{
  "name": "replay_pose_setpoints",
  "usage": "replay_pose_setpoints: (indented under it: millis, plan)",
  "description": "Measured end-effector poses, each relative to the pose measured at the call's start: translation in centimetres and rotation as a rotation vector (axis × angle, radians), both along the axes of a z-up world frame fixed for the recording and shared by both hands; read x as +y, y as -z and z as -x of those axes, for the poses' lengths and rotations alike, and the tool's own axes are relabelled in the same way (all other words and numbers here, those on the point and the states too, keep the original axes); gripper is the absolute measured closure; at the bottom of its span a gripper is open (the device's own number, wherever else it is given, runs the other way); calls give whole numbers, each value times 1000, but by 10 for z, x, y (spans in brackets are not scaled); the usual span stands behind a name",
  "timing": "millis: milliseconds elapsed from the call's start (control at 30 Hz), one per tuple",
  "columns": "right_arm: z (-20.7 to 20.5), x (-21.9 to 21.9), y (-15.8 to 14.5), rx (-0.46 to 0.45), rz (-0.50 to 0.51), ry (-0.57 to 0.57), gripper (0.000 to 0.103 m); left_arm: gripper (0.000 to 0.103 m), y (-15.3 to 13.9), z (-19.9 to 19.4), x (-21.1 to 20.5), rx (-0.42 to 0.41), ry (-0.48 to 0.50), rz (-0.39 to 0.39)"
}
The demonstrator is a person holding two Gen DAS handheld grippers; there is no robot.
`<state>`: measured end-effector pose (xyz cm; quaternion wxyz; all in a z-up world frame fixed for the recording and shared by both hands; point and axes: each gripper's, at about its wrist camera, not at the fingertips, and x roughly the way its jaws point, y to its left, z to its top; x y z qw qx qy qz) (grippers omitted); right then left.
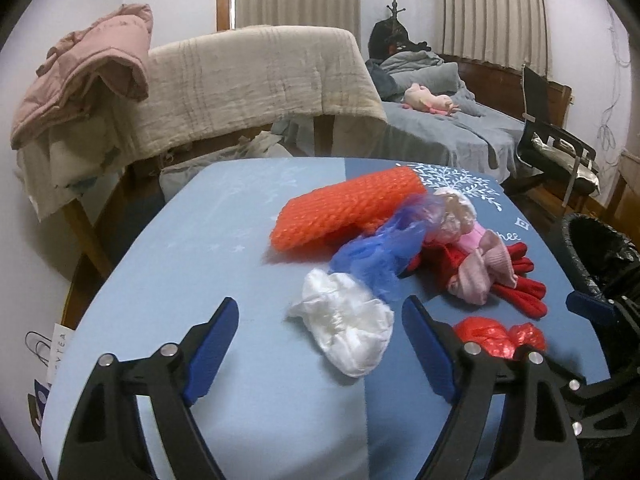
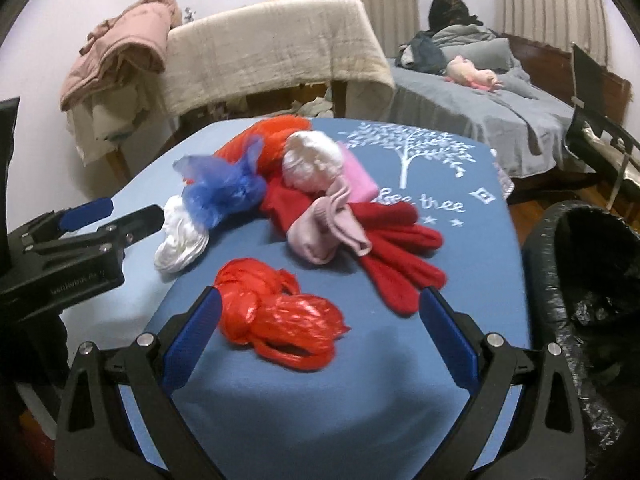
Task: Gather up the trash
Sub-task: 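Grasp the red plastic bag with the right tool, then grasp the white plastic bag with the left tool while the right tool holds the red bag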
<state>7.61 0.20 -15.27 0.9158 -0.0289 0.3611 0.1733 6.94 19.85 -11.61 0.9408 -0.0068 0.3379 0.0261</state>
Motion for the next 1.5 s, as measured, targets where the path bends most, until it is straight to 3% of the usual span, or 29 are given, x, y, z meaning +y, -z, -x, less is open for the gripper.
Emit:
replay_pose_setpoints:
  millis: [133,300,433,567,867,967,1033,1233,1300,1500]
  plan:
    - [-2,11,6,19,23,-26,9,21,3,-1,10,11,-13,13]
    - [-8,21,17,79,25,-83,31,21,6,-2,14,19,-12,17]
    - [-6,26,18,101,2,-146,59,21,9,-4,14,31,-5,17]
    - [-5,23,14,106,-38,-168,73,21,11,-5,11,40,4,12]
    - [-7,-1,-4,46,-60,-110,77,31,19,-19,-2,77,32,16]
    - [-9,-8,-9,30,-65,-99,77,48,26,-26,-4,109,61,46]
    - [-10,-11,-11,19,-63,-95,77,69,29,-28,-7,121,100,69]
    - [-10,-17,-19,-1,-77,-83,77,95,22,-23,-13,98,122,77]
    - [-9,-18,-22,-12,-83,-81,77,100,14,-18,-9,79,116,98]
    - [-5,-25,-33,-38,-101,-75,77,101,-5,-7,-11,31,116,107]
